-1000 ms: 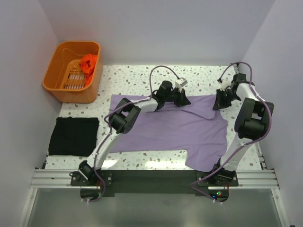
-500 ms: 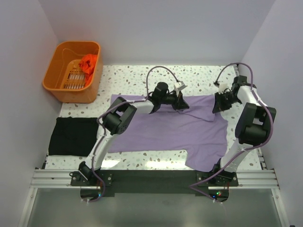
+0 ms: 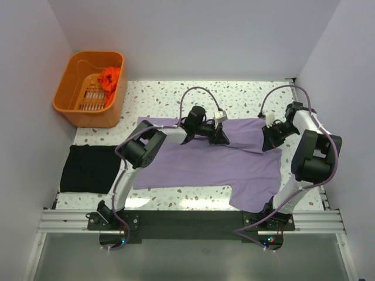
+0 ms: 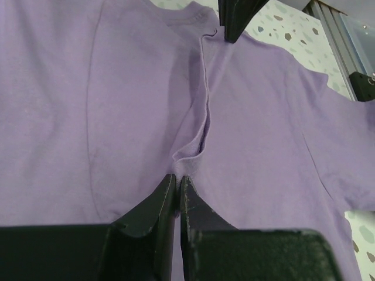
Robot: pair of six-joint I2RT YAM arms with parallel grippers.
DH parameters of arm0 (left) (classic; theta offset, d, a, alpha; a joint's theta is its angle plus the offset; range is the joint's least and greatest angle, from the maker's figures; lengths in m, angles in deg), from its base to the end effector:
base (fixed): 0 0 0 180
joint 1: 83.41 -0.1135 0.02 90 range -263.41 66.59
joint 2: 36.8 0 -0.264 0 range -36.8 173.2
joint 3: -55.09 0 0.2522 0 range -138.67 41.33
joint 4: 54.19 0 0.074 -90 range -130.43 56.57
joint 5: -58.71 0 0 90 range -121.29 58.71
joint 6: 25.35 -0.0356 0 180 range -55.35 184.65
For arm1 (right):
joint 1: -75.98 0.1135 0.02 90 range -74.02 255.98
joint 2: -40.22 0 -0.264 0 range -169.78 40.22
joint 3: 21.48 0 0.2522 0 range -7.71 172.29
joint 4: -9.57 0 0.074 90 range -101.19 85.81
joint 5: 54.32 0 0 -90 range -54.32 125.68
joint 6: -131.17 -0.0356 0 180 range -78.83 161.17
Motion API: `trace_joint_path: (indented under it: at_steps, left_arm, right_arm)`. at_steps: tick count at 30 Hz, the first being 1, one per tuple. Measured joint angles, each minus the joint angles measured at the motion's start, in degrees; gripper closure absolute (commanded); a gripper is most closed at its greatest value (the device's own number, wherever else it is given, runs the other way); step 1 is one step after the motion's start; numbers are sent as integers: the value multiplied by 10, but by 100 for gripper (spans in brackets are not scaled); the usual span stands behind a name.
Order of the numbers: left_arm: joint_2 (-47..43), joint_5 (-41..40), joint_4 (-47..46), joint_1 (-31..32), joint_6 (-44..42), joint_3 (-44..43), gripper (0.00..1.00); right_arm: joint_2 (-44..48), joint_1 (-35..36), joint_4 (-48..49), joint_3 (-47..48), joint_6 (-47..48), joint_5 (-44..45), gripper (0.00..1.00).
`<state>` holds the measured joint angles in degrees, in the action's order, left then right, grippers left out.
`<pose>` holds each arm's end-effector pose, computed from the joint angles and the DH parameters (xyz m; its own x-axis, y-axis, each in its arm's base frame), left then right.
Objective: Fold and stack the t-shirts
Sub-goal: Fold the tshirt
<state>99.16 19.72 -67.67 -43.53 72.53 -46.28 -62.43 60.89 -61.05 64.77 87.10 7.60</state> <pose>0.3716 -0.3465 0.1191 -0.4054 0.2263 -0.8857 0.9129 0.0494 -0.4052 0.3184 -0.0685 0.1946 -0.8187 -0.4358 -0.3739 -0.5495 0.7837 0.2896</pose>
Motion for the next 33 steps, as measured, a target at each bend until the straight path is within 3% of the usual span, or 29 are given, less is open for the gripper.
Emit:
trace_joint_path:
  at_steps: [3,4,5,8,13,17,22,25,29,33]
  left_arm:
    - [-14,5,13,1,-22,13,91]
    - [-16,7,18,1,-30,15,88]
    - [-19,8,21,1,-36,17,76]
    - [-28,11,40,1,-66,28,62]
    - [-68,23,111,1,-143,56,53]
    - [-149,32,170,-8,-193,103,51]
    - [-265,16,206,-75,-174,145,51]
    - [-310,-27,235,-139,-160,148,50]
    - [-333,-96,290,-216,-153,149,51]
    - [-328,-151,345,-264,-144,153,53]
  right_arm:
    - [1,0,-14,-8,37,0,88]
    - [1,0,-22,-10,49,0,80]
    - [1,0,-28,-12,59,0,76]
    - [1,0,-56,-16,98,0,66]
    - [-2,0,-108,-3,125,-1,54]
    - [-17,-1,-120,78,54,-30,56]
    - [-17,1,23,137,-151,-19,68]
    - [-38,8,79,165,-228,16,74]
    - [-96,36,141,206,-283,66,75]
    - [-150,68,172,213,-303,122,85]
